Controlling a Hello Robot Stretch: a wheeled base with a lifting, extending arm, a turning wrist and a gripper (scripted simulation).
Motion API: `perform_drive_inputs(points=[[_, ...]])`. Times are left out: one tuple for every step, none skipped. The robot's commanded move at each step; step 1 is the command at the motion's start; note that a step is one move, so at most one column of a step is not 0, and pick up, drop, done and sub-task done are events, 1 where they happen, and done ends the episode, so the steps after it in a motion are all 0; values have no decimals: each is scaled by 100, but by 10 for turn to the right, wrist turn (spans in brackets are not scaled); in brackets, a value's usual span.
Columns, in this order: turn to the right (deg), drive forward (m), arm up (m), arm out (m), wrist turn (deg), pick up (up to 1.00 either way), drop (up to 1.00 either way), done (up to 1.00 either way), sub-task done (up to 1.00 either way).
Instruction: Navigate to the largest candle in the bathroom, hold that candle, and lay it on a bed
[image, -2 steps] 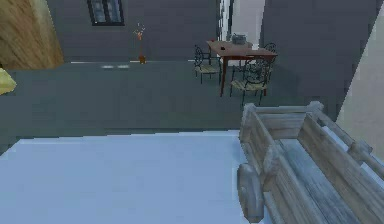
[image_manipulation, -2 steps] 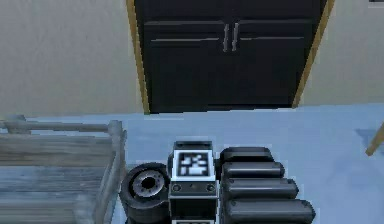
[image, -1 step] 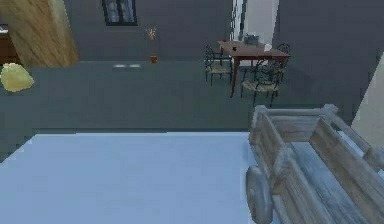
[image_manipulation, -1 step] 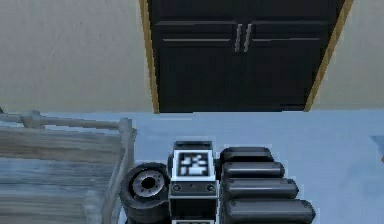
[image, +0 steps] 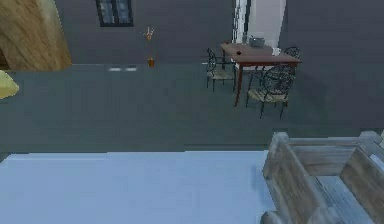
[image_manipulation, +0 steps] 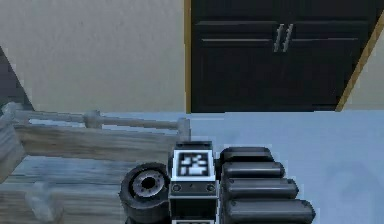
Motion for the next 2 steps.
perform_drive_inputs(points=[[-450,0,0,0,0,0,0,0,0],[0,80,0,0,0,0,0,0,0]])
